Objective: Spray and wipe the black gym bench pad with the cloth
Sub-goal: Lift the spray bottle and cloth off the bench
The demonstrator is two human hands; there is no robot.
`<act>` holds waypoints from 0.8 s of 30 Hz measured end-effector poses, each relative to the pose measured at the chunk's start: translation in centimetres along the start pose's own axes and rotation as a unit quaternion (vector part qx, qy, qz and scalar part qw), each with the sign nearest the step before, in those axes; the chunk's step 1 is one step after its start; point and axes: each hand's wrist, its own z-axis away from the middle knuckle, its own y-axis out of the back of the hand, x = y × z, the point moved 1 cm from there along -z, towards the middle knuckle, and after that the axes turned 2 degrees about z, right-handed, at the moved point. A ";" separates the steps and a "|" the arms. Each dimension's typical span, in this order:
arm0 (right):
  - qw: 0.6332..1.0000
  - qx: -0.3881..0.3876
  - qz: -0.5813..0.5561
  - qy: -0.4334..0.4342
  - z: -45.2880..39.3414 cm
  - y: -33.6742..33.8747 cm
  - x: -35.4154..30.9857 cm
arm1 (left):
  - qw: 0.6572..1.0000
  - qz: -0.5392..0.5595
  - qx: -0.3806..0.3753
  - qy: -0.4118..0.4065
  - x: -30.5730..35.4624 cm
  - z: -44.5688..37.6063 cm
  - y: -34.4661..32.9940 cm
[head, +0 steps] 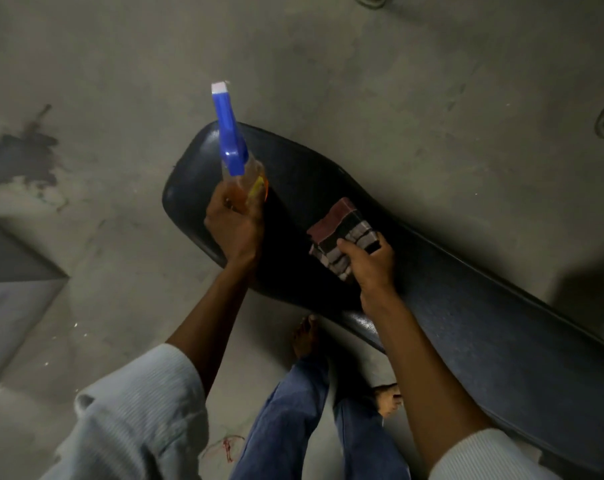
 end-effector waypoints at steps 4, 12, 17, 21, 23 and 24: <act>0.997 0.023 -0.079 -0.005 1.6 -0.1 -1.0 | 1.000 0.007 -0.015 0.005 0.8 0.2 0.4; 0.981 0.041 -0.184 -0.036 4.3 5.1 -2.7 | 0.995 0.047 -0.088 -0.022 5.4 6.4 0.8; 0.975 0.055 -0.214 -0.031 6.4 10.0 -2.7 | 0.985 0.069 -0.151 -0.039 9.1 10.7 0.1; 0.965 0.071 -0.251 -0.012 9.1 14.5 -2.3 | 0.977 0.059 -0.191 -0.069 12.1 14.9 -0.2; 0.955 0.085 -0.282 -0.004 10.7 17.1 -2.0 | 0.968 0.068 -0.220 -0.096 13.6 17.4 -0.1; 0.950 0.093 -0.297 -0.001 11.6 18.4 -1.8 | 0.963 0.068 -0.236 -0.106 14.3 18.7 -0.1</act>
